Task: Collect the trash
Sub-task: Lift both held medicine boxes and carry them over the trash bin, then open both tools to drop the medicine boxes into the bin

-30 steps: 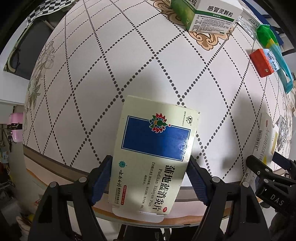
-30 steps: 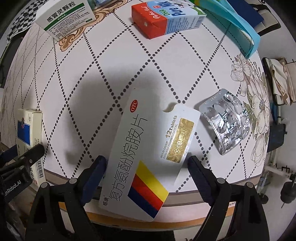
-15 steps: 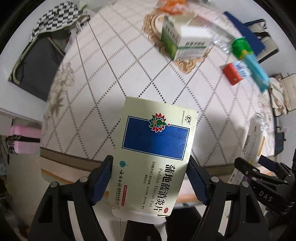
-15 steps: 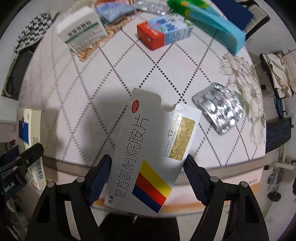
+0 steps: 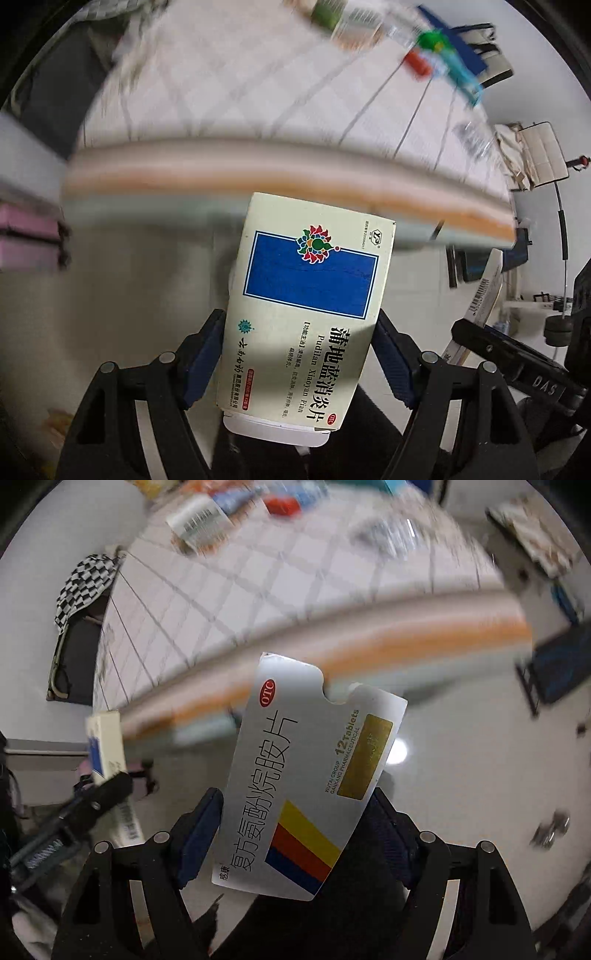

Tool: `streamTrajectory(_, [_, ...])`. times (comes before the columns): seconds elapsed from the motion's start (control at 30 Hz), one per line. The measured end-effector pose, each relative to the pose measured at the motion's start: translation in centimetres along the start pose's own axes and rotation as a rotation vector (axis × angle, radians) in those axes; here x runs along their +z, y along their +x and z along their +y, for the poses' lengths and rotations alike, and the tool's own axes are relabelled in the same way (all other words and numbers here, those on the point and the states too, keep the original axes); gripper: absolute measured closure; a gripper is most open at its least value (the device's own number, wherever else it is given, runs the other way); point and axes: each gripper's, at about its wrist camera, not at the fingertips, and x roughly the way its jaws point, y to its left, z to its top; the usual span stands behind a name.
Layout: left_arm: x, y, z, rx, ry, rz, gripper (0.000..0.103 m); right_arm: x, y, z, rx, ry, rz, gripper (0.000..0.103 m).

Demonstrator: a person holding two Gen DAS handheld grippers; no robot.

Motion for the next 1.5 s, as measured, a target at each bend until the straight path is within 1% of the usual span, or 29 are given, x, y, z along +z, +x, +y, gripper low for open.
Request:
streamTrajectory(0.03, [-0.8,1.2,0.6,-0.007,-0.017,0.024,0.028,-1.3,1.0,-0.7,0.005,0.018,0.026,0.023])
streamTrajectory(0.1, [-2.2,4.8,2.1,-0.018,-0.058,0.080,0.028,-3.0,3.4,-1.9,0.005,0.037,0.072,0.023])
streamTrajectory(0.13, [-2.5,6.3,2.6,-0.018,-0.072,0.092,0.028,-3.6,4.7,-2.4,0.005,0.047,0.093,0.023])
streamTrajectory(0.17, [-2.8,8.9,3.4,-0.021,-0.093,0.113,0.028,-4.0,5.9,-3.0,0.010,0.056,0.110,0.023])
streamTrajectory(0.2, [-2.9,10.6,3.9,-0.030,-0.109,0.126,0.028,-4.7,8.2,-3.9,0.015,0.068,0.138,0.023])
streamTrajectory(0.23, [-2.8,12.6,4.6,-0.038,-0.130,0.132,0.028,-4.9,9.5,-4.5,0.014,0.076,0.146,0.023])
streamTrajectory(0.3, [-2.5,17.4,5.7,-0.057,-0.153,0.150,0.028,-5.6,14.3,-6.3,0.023,0.095,0.170,0.023])
streamTrajectory(0.33, [-2.3,19.3,6.1,-0.065,-0.157,0.158,0.028,-5.6,15.8,-6.8,0.025,0.107,0.174,0.023])
streamTrajectory(0.37, [-1.9,22.2,6.7,-0.069,-0.156,0.170,0.028,-5.7,18.7,-7.9,0.039,0.128,0.181,0.023])
streamTrajectory(0.4, [-1.8,23.9,7.0,-0.077,-0.154,0.180,0.027,-5.6,20.6,-8.5,0.048,0.136,0.191,0.023])
streamTrajectory(0.47, [-1.3,27.3,7.8,-0.102,-0.157,0.188,0.026,-5.4,26.0,-9.9,0.073,0.172,0.204,0.023])
streamTrajectory(0.5, [-0.9,29.2,8.1,-0.118,-0.158,0.190,0.021,-5.2,28.6,-10.5,0.086,0.172,0.218,0.023])
streamTrajectory(0.53, [-0.6,30.4,8.3,-0.125,-0.160,0.196,0.008,-5.1,30.8,-10.8,0.097,0.173,0.224,0.023])
streamTrajectory(0.57, [-0.6,32.0,8.6,-0.138,-0.164,0.204,0.004,-5.0,32.5,-11.2,0.109,0.175,0.225,0.023])
streamTrajectory(0.6, [-0.5,32.9,8.8,-0.131,-0.164,0.207,0.004,-4.9,34.7,-11.4,0.131,0.171,0.236,0.022])
streamTrajectory(0.67, [-0.6,33.8,9.2,-0.092,-0.152,0.204,0.004,-4.9,39.1,-11.8,0.179,0.163,0.263,0.020])
streamTrajectory(0.7, [-1.1,34.0,9.2,-0.060,-0.143,0.199,0.003,-4.8,40.8,-12.0,0.192,0.150,0.276,0.014])
streamTrajectory(0.73, [-1.4,34.1,9.3,-0.036,-0.139,0.194,0.004,-4.8,42.3,-12.0,0.195,0.132,0.286,0.000])
streamTrajectory(0.77, [-1.8,34.0,9.6,-0.010,-0.135,0.191,0.003,-4.9,43.3,-12.2,0.185,0.111,0.282,0.000])
streamTrajectory(0.83, [-2.8,33.3,9.6,0.086,-0.114,0.175,0.004,-4.6,44.6,-12.8,0.154,0.071,0.270,0.000])
streamTrajectory(0.93, [-3.8,31.6,9.0,0.208,-0.081,0.151,0.004,-4.4,43.9,-12.6,0.073,0.014,0.247,0.000])
streamTrajectory(1.0, [-4.6,30.0,8.3,0.257,-0.067,0.138,0.004,-4.7,42.4,-12.4,0.000,-0.021,0.236,0.000])
streamTrajectory(1.1, [-5.5,26.9,6.7,0.307,-0.048,0.121,0.004,-4.7,40.0,-10.9,-0.112,-0.092,0.208,0.000])
streamTrajectory(1.17, [-6.2,24.5,5.4,0.316,-0.037,0.107,0.004,-4.4,37.3,-10.5,-0.146,-0.121,0.191,0.000])
streamTrajectory(1.33, [-6.3,19.0,3.4,0.299,-0.025,0.080,0.004,-4.2,31.6,-8.6,-0.200,-0.165,0.157,0.000])
streamTrajectory(1.4, [-5.9,16.7,2.2,0.294,-0.018,0.071,0.004,-4.3,28.8,-7.5,-0.204,-0.182,0.147,0.000])
streamTrajectory(1.43, [-5.4,16.4,2.0,0.291,-0.017,0.067,0.004,-4.4,27.5,-7.0,-0.209,-0.187,0.144,0.000])
streamTrajectory(1.5, [-5.7,13.8,1.8,0.282,-0.014,0.056,0.004,-4.7,23.9,-6.4,-0.205,-0.192,0.139,0.000])
